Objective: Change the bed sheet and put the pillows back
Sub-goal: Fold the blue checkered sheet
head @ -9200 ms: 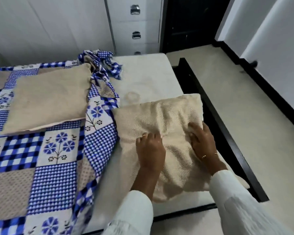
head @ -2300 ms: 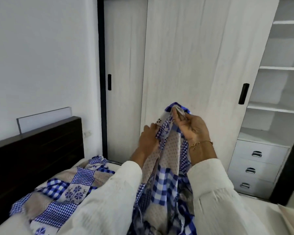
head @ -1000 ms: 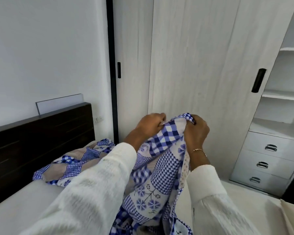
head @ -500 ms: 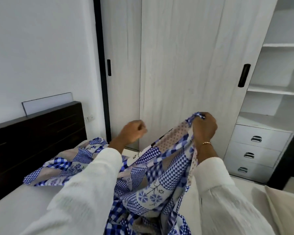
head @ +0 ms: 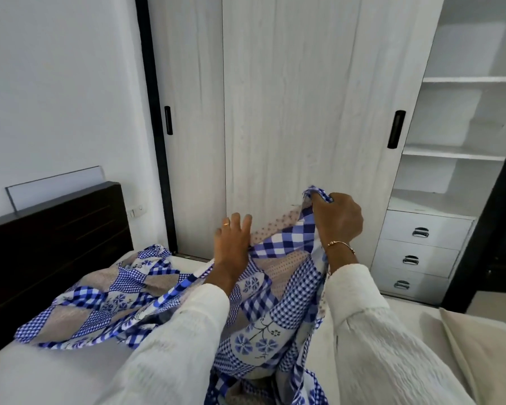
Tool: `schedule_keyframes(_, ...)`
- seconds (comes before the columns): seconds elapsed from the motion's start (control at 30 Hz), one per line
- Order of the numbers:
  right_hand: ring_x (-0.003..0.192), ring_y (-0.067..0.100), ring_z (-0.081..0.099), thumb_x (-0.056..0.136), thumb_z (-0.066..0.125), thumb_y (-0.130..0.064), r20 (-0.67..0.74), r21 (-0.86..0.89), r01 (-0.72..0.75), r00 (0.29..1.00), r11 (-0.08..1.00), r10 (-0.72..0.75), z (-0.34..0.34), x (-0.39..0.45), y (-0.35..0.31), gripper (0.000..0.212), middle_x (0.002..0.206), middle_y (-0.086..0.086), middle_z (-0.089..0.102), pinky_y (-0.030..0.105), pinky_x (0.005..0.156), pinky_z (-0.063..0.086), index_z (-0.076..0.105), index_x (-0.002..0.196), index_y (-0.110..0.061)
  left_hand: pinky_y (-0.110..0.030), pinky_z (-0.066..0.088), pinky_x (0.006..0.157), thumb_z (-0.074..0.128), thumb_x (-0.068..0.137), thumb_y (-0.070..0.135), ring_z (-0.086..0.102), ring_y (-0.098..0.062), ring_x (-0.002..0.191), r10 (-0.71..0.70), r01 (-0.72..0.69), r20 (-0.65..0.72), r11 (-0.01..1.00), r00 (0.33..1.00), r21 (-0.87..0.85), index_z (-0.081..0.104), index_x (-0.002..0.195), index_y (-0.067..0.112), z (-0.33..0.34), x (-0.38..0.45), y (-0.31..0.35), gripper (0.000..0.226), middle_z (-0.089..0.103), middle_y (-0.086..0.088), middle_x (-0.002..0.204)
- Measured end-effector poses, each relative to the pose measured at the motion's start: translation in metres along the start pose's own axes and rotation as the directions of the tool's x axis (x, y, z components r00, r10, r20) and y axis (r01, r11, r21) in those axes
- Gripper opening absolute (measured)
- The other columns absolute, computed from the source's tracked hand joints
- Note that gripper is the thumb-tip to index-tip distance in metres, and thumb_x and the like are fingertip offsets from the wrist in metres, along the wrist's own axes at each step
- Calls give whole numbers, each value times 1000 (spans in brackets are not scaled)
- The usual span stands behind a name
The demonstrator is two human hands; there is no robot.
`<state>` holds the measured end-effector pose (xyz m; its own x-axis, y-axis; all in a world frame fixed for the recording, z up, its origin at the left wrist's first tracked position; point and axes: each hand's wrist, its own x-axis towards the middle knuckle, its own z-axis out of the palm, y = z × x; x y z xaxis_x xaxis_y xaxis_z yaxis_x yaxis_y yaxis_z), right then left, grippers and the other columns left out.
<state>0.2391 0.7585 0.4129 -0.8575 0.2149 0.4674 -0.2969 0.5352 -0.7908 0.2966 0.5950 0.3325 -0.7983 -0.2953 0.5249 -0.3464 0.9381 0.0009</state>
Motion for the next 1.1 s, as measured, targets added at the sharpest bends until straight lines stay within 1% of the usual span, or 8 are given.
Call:
schedule_keyframes(0.17,70,22,56,86,56,-49,48,-123,109,993,986,-104,14,-9,-14,44,81,10,66,26,62,35,68,82,-7,-35,50,62,75,58,59,59,-27,85,201,-244,-361,967,911,-76,45,98,17,10,0,2,66,60,-10,103)
schedule_keyframes(0.33,88,29,61,92,52,-41,199,-200,261,955,944,-222,30,-23,-30,38,94,11,68,25,65,34,68,90,-7,-29,46,54,60,75,23,57,-30,70,138,-285,-448,917,883,-280,65,70,7,-5,21,20,18,63,-10,77)
schedule_keyframes(0.47,94,30,61,96,46,-31,157,-207,276,956,939,-246,35,-22,-26,33,102,12,68,27,70,40,68,101,-7,-28,43,62,47,84,17,58,-28,63,268,-458,-526,846,807,-272,67,77,2,4,23,1,26,64,-12,68)
schedule_keyframes(0.53,94,30,61,97,45,-29,144,-206,259,962,944,-232,36,-20,-21,32,103,13,67,27,69,39,68,102,-6,-25,34,63,44,85,14,57,-28,60,211,-420,-519,847,828,-325,66,75,1,3,21,-10,27,63,-12,64)
schedule_keyframes(0.67,85,29,61,97,46,-27,137,-134,218,970,967,-200,41,-22,-15,33,95,14,68,24,65,34,69,96,-5,-36,49,66,46,91,20,57,-27,72,-57,-198,-422,820,905,-537,66,80,2,-2,18,-29,29,65,-10,72)
schedule_keyframes(0.8,79,27,61,94,50,-27,194,-140,283,947,949,-254,49,-31,-20,30,89,12,68,24,61,34,70,87,-5,-25,38,66,53,78,59,49,-13,81,145,-249,-241,835,960,-490,63,100,8,-19,12,-11,56,62,-3,88)
schedule_keyframes(0.93,68,18,51,94,51,-29,258,-144,398,899,906,-354,51,-39,-27,30,85,9,68,22,52,28,69,85,-7,-27,44,54,63,84,19,58,-27,68,51,-225,-360,860,931,-458,64,86,1,-18,12,5,18,64,-14,78)
schedule_keyframes(1.1,80,28,60,94,50,-24,177,-138,394,912,909,-369,46,-34,-20,28,90,14,67,26,63,36,69,90,-3,-24,35,50,57,79,1,61,-30,63,-8,-108,-321,933,947,-343,63,72,0,-18,15,-6,9,64,-14,72)
